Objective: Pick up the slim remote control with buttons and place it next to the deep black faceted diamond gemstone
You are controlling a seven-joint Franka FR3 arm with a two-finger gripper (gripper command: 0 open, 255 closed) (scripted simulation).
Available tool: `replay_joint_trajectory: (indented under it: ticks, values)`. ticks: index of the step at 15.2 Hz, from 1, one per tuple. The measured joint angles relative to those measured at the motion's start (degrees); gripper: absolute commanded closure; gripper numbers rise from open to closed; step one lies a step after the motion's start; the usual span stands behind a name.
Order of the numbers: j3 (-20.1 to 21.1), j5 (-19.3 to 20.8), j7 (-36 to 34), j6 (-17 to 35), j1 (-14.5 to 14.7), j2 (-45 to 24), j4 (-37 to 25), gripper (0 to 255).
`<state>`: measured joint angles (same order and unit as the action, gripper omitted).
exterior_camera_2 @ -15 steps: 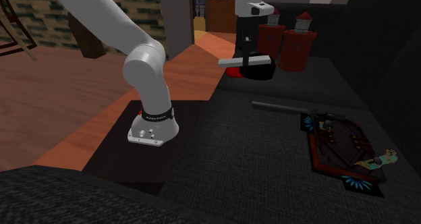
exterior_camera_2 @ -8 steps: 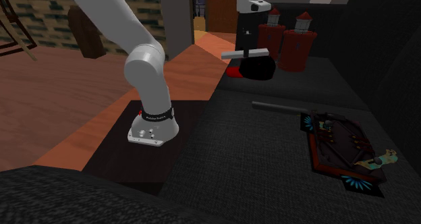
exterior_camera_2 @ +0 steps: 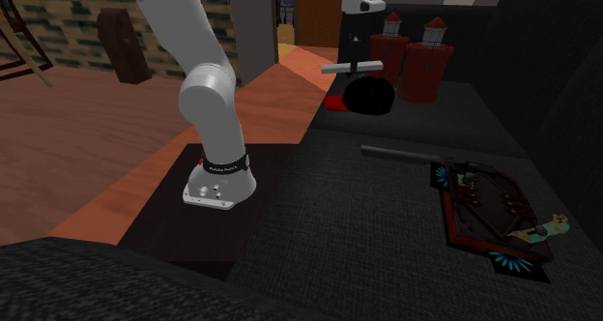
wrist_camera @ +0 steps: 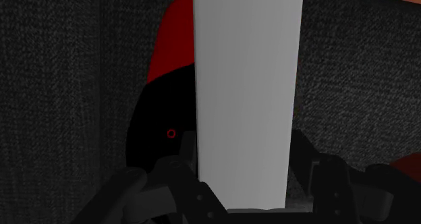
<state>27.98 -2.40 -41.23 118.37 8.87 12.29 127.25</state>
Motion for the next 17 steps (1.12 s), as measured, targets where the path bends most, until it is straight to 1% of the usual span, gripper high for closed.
replay_joint_trajectory:
  ticks: [4,7,10,12,14,17]
  values:
    - [3.78,4.02,-6.94,-0.79,0.97,-7.87,-7.59,255]
    - [5.7,8.3,-12.0,-2.39,2.31,-14.98,-14.88,255]
    - [6.87,12.41,-16.8,-4.35,4.87,-21.53,-21.81,255]
    - [7.23,15.65,-20.13,-6.99,7.61,-27.0,-28.62,255]
    - [7.08,17.02,-21.39,-7.09,8.73,-29.29,-30.46,255]
    - [6.8,18.06,-22.29,-5.5,9.28,-30.8,-30.05,255]
